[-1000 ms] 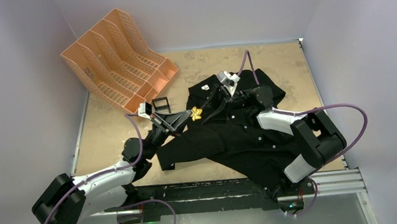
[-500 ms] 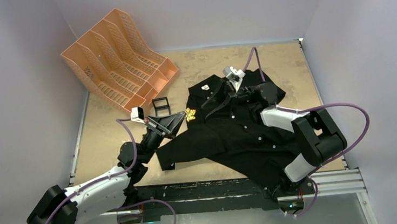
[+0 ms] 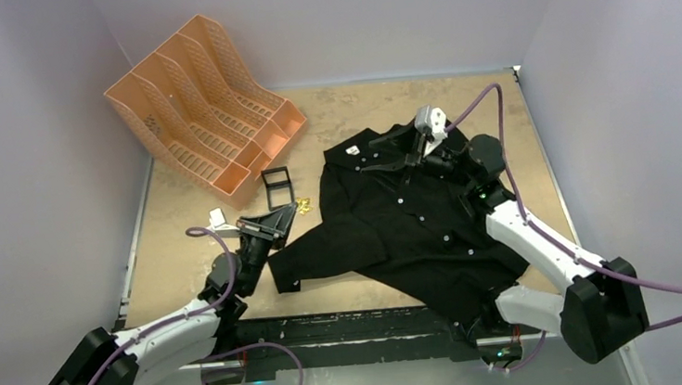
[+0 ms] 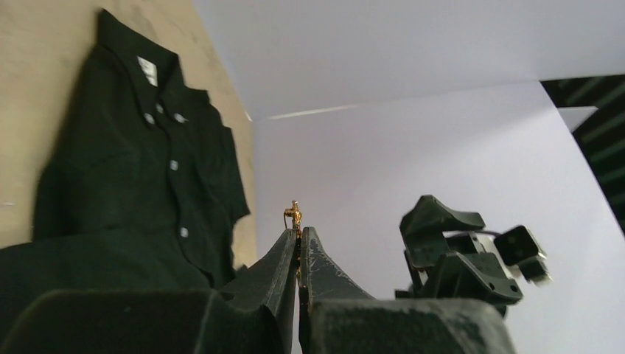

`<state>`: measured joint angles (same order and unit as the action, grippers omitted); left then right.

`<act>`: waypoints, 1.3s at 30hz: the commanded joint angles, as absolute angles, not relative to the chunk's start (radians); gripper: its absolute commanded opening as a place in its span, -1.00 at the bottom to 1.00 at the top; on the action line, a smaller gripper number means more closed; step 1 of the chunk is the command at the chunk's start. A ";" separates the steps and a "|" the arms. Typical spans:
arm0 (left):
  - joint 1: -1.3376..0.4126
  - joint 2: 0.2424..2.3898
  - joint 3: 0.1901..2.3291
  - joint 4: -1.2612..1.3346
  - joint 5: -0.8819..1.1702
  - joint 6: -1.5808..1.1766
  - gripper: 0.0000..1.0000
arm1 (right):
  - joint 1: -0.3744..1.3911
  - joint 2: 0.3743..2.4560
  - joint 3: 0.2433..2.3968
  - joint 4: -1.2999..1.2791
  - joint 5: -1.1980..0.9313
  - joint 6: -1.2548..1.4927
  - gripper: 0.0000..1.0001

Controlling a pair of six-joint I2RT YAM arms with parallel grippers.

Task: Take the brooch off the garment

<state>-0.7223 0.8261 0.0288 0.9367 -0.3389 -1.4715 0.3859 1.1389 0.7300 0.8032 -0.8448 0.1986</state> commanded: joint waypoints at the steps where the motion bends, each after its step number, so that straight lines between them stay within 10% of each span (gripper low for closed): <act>1: -0.717 0.865 -0.022 1.020 -0.503 -1.411 -1.00 | 0.388 1.066 0.698 0.612 -0.605 0.127 0.33; 9: -0.715 0.946 -0.020 1.008 -0.690 -1.401 -1.00 | 0.388 0.918 0.629 0.523 -0.425 0.165 0.39; 19: -0.713 1.232 0.036 1.143 -0.824 -1.454 -1.00 | 0.387 0.724 0.489 0.573 -0.122 0.230 0.96; 39: -0.670 1.894 0.190 1.781 -0.894 -1.431 -1.00 | 0.440 0.611 0.405 0.590 0.074 0.241 0.97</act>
<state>-0.6807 1.9179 0.1757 1.4517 -0.8318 -1.4612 0.4255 0.6281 0.4053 0.5365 0.0376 0.2497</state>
